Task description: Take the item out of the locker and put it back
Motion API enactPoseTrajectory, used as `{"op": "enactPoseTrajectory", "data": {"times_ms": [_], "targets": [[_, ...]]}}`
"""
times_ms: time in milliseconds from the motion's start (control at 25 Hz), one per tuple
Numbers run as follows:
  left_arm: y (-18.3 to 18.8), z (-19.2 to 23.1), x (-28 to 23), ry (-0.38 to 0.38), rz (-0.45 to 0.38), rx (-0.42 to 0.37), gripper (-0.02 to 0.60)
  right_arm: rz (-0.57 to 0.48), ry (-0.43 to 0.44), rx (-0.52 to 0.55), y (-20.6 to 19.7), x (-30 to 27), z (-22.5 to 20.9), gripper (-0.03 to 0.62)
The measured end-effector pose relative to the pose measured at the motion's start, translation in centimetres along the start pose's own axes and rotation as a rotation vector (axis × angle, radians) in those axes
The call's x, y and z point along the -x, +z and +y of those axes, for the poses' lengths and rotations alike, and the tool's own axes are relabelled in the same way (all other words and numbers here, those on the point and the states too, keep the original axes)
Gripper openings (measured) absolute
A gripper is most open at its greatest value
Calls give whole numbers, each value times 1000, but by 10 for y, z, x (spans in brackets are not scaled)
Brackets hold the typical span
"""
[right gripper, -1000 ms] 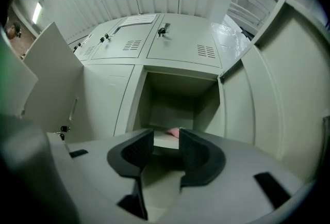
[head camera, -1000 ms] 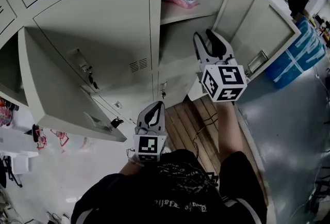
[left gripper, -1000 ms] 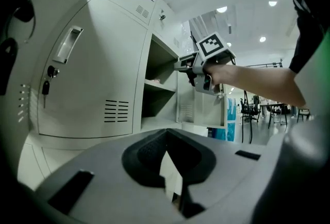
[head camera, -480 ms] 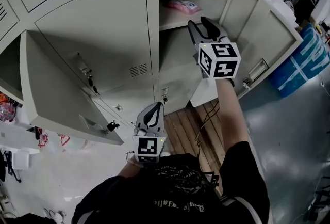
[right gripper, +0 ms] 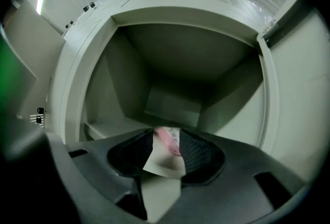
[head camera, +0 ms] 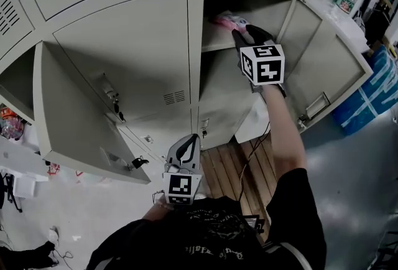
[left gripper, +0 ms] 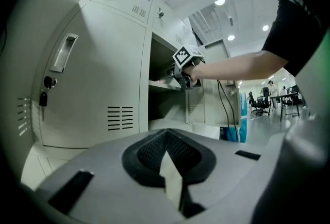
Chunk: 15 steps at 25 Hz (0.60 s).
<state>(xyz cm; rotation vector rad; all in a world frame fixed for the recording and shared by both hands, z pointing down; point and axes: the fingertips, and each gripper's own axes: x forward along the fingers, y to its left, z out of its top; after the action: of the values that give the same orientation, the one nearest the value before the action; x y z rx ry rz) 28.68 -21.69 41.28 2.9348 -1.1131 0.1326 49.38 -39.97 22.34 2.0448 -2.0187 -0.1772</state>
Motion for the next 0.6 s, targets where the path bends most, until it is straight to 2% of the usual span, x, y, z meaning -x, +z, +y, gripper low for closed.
{"op": "enactPoseTrajectory", "data": {"times_ms": [480, 600], "targets": [[-5, 8, -8, 17, 17, -34, 8, 134, 30, -19, -26, -43, -7, 150], [-11, 13, -7, 36, 29, -27, 8, 133, 0, -11, -27, -45, -11, 101]]}}
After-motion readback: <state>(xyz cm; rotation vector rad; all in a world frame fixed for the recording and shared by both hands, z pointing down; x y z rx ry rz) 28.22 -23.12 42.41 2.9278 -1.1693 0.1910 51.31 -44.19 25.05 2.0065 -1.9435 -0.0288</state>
